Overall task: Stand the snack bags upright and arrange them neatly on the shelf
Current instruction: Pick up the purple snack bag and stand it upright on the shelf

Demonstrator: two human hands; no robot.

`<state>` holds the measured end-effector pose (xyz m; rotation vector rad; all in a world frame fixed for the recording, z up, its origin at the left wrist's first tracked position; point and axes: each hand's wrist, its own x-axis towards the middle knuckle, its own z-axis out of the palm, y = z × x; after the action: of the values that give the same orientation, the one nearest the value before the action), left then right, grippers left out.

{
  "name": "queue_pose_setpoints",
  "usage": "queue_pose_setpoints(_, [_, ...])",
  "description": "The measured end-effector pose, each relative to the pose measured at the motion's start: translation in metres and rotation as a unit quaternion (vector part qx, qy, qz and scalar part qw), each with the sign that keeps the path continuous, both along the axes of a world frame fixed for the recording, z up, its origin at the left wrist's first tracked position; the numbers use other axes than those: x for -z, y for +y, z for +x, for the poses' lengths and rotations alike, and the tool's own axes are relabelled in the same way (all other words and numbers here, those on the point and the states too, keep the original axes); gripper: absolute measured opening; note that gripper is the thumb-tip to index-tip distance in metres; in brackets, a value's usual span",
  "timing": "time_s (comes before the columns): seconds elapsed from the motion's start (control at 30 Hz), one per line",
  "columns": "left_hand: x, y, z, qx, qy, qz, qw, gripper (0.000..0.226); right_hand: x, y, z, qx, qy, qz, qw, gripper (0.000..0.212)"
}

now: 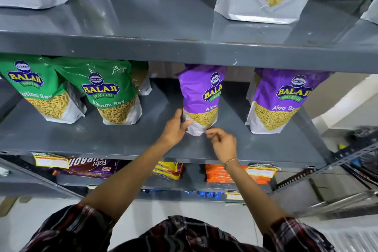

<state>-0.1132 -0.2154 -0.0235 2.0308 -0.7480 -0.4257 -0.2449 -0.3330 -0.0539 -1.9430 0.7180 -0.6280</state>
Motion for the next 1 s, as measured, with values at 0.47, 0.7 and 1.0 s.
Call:
queue_pose_setpoints(0.47, [0.000, -0.012, 0.058, 0.137, 0.121, 0.020, 0.983, 0.059, -0.019, -0.072, 0.038, -0.162, 0.092, 0.182, 0.965, 0.067])
queue_pose_setpoints(0.7, [0.022, -0.006, 0.036, 0.112, 0.141, -0.006, 0.984, 0.104, -0.020, -0.061, 0.028, -0.144, 0.068, 0.170, 0.972, 0.060])
queue_pose_setpoints(1.0, [0.039, 0.012, 0.013, 0.035, 0.119, -0.013, 0.992, 0.084, -0.013, -0.039, 0.002, -0.117, 0.088, 0.132, 0.980, 0.060])
